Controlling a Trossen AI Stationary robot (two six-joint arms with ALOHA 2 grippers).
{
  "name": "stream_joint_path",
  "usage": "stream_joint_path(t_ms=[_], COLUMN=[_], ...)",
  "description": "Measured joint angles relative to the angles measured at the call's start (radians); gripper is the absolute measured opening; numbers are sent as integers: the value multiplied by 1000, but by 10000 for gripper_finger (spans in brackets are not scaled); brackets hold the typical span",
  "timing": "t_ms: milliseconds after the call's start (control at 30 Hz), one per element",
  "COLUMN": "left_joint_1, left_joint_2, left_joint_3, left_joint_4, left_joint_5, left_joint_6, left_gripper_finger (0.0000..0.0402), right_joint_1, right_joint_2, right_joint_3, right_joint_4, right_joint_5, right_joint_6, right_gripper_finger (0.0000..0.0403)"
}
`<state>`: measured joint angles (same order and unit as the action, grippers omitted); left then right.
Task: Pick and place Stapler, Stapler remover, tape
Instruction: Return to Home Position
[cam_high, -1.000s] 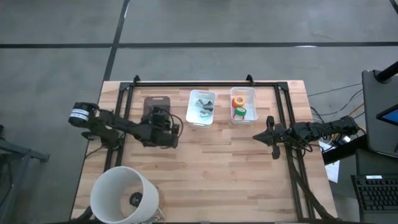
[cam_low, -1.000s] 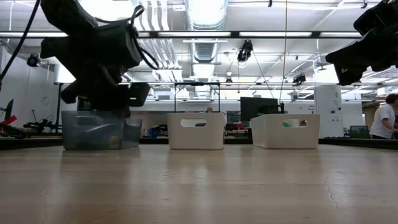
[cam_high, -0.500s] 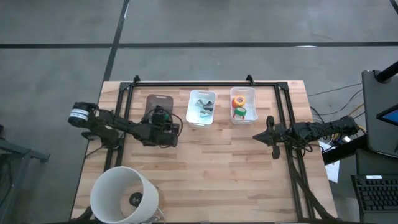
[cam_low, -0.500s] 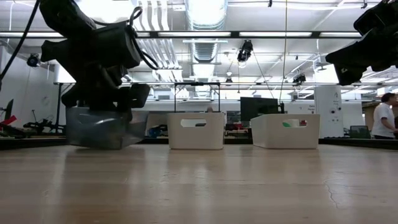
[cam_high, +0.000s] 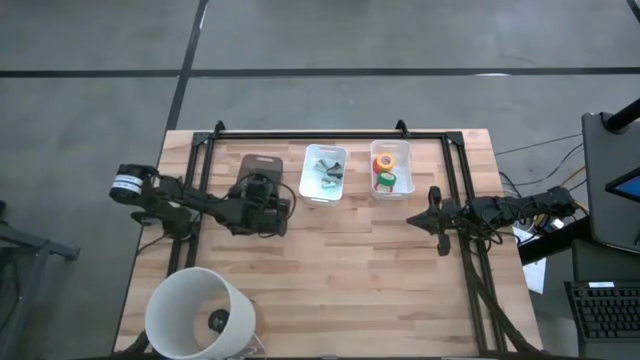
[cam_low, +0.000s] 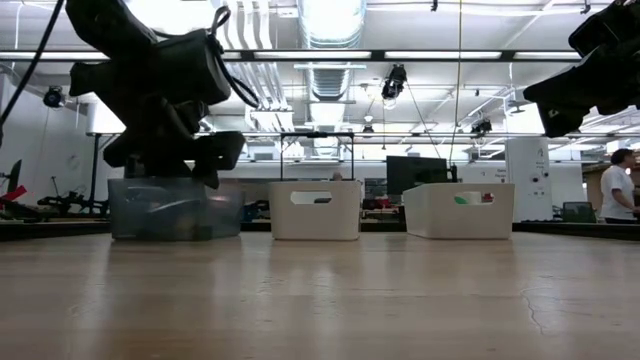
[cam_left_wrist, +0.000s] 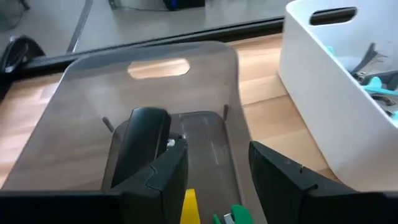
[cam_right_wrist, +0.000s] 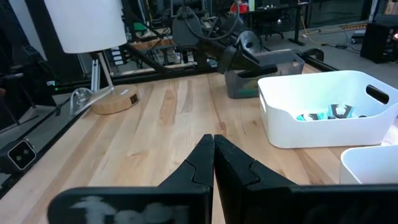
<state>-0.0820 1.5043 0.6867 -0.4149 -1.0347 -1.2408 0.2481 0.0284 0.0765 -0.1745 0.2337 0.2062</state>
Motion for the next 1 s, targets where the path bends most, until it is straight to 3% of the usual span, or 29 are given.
stream_joint_path(t_ms=[267, 367, 467, 567, 667, 767, 833, 1000], left_joint_1=[-36, -51, -61, -84, -102, -119, -120, -120], left_joint_2=[-4, -5, -4, 9, 12, -2, -48, -205], left_joint_3=[75, 98, 81, 29, -26, -103, -160, -305], left_joint_4=[4, 41, 238, 567, 914, 1151, 1187, 1217], left_joint_5=[-45, -4, 106, 257, 532, 745, 763, 728], left_joint_6=[166, 250, 383, 633, 912, 1101, 1139, 1057], left_gripper_finger=[169, 155, 115, 55, 10, 13, 17, 14], right_joint_1=[0, 0, 0, 0, 0, 0, 0, 0], right_joint_2=[0, 0, 0, 0, 0, 0, 0, 0], right_joint_3=[0, 0, 0, 0, 0, 0, 0, 0], right_joint_4=[0, 0, 0, 0, 0, 0, 0, 0], right_joint_5=[0, 0, 0, 0, 0, 0, 0, 0], right_joint_6=[0, 0, 0, 0, 0, 0, 0, 0], right_gripper_finger=[9, 9, 9, 9, 9, 9, 9, 9])
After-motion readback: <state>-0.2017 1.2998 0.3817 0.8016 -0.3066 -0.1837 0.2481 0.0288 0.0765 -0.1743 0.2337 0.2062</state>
